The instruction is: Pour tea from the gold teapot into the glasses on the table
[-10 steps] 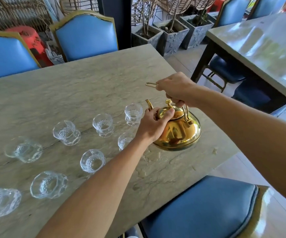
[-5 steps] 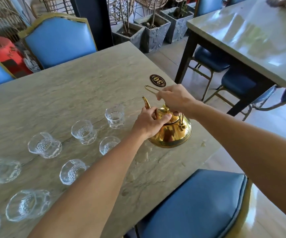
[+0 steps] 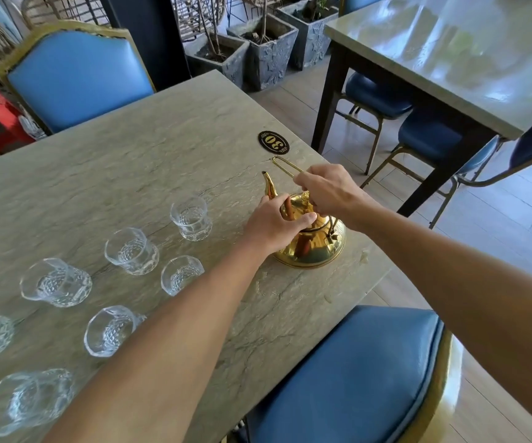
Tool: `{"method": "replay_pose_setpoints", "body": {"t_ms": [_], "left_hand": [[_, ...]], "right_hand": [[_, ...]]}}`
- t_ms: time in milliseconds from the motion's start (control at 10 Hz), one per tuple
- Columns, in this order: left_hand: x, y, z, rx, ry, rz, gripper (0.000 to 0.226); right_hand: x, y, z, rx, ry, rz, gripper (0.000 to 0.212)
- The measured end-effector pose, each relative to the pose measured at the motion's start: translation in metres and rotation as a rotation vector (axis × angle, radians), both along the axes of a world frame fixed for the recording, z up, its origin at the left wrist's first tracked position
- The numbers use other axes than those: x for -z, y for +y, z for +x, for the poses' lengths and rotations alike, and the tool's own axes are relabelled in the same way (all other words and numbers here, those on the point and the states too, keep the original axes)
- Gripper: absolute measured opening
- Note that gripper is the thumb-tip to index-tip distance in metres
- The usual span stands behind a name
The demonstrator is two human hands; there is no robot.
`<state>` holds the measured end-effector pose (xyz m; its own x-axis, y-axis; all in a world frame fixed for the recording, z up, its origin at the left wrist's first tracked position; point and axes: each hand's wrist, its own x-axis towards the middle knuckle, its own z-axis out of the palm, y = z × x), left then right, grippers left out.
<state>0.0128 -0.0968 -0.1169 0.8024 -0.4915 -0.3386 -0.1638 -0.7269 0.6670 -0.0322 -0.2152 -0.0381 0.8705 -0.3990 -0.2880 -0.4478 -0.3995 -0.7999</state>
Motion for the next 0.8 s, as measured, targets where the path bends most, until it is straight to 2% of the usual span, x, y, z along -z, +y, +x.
{"method": "replay_pose_setpoints", "body": {"t_ms": [200,500,700,800], "left_hand": [[0.000,0.000,-0.004,0.025,-0.017,0.045,0.092],[-0.014,0.010,-0.017,0.041,-0.040,0.050,0.085],[-0.031,0.038,-0.024,-0.016,-0.028,0.033,0.086],[-0.047,0.056,-0.030,-0.069,-0.040,-0.012,0.083]], "right_hand": [[-0.003,0.001,-0.009,-0.033,0.038,-0.002,0.032],[-0.008,0.004,-0.022,-0.079,0.096,-0.018,0.028],[-0.010,0.011,-0.025,-0.080,0.112,-0.215,0.026],[-0.023,0.020,-0.033,-0.052,0.062,-0.324,0.051]]}}
